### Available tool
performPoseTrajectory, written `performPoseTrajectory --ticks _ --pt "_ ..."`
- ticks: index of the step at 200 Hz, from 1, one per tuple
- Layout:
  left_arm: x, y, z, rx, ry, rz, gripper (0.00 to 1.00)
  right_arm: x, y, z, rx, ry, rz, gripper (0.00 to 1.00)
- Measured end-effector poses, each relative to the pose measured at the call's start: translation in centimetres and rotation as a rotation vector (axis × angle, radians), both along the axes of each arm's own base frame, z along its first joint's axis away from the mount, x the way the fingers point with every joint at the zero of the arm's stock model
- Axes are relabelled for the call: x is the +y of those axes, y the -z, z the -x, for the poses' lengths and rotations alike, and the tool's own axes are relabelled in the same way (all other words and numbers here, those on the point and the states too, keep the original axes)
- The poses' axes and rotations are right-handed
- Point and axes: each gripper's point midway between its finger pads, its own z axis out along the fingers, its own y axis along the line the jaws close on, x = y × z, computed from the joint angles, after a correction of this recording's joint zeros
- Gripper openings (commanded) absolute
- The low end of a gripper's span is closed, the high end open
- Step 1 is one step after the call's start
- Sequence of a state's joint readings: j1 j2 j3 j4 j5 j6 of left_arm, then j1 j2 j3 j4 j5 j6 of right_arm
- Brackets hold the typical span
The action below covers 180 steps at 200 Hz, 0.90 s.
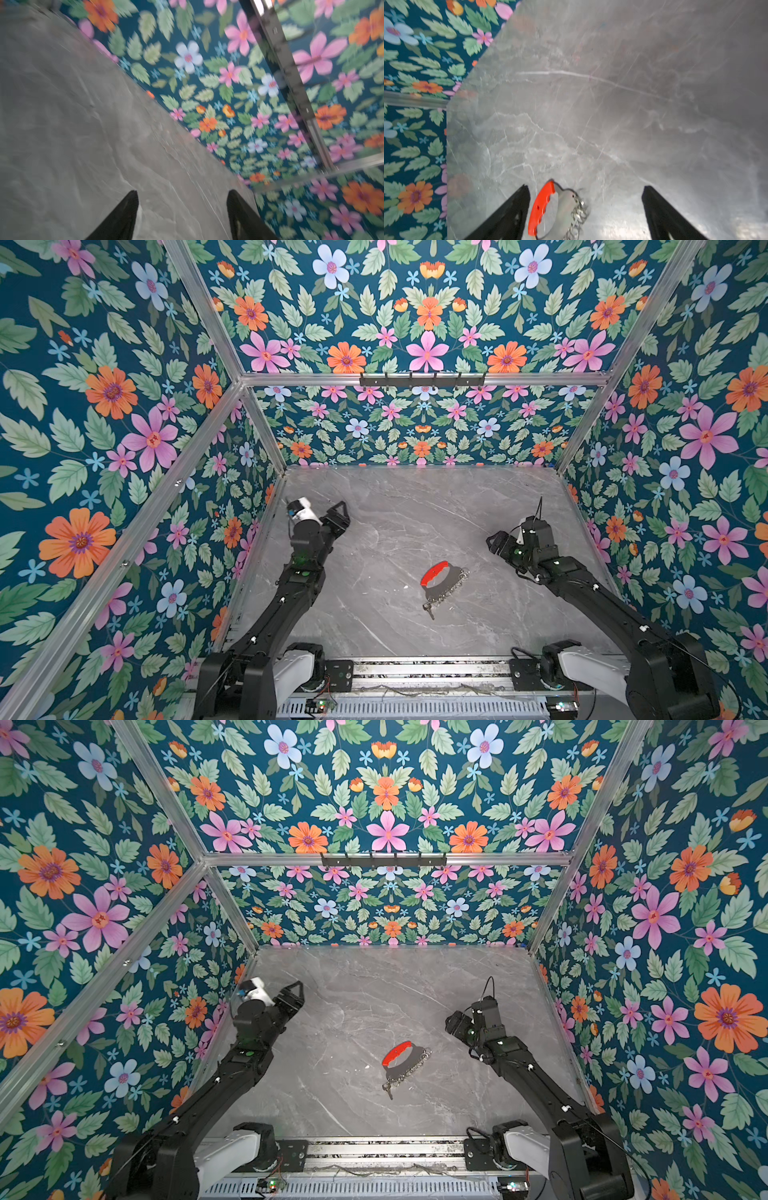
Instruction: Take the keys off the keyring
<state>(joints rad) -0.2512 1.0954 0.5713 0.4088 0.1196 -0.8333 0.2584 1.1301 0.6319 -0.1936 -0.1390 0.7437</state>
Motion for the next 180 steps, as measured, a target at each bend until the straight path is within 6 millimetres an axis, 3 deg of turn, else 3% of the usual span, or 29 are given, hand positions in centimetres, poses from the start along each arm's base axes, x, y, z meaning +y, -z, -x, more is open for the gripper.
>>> performPoseTrajectory --ticks 20,34,59,81,103,150,180 --pt "-7.6 2.2 2.7 0.084 0.242 -0.082 0.68 2.0 0.7 1.6 0.044 -0.089 -0.002 0.79" --pt "-10.4 4.6 4.7 0.159 0.351 -0.141 0.67 2.9 1.1 2.5 0.061 -0.134 0.002 0.77" --pt "-12.9 9.0 7.9 0.279 0.485 -0.241 0.66 3.9 2.0 3.6 0.087 -0.192 0.002 0.74" --pt "-15.7 11.5 11.3 0.340 0.642 -0.310 0.60 4.3 2.9 4.4 0.117 -0.217 0.001 0.68" --pt "-18.0 12.8 13.6 0.371 0.760 -0.370 0.57 4.5 3.8 4.9 0.142 -0.230 -0.006 0.66" --pt "-20.7 14.5 17.2 0.386 0.927 -0.535 0.49 4.7 4.7 5.6 0.167 -0.246 -0.015 0.66" --pt "-21.8 16.4 19.8 0.408 1.030 -0.660 0.36 4.6 4.9 5.8 0.171 -0.245 -0.013 0.65"
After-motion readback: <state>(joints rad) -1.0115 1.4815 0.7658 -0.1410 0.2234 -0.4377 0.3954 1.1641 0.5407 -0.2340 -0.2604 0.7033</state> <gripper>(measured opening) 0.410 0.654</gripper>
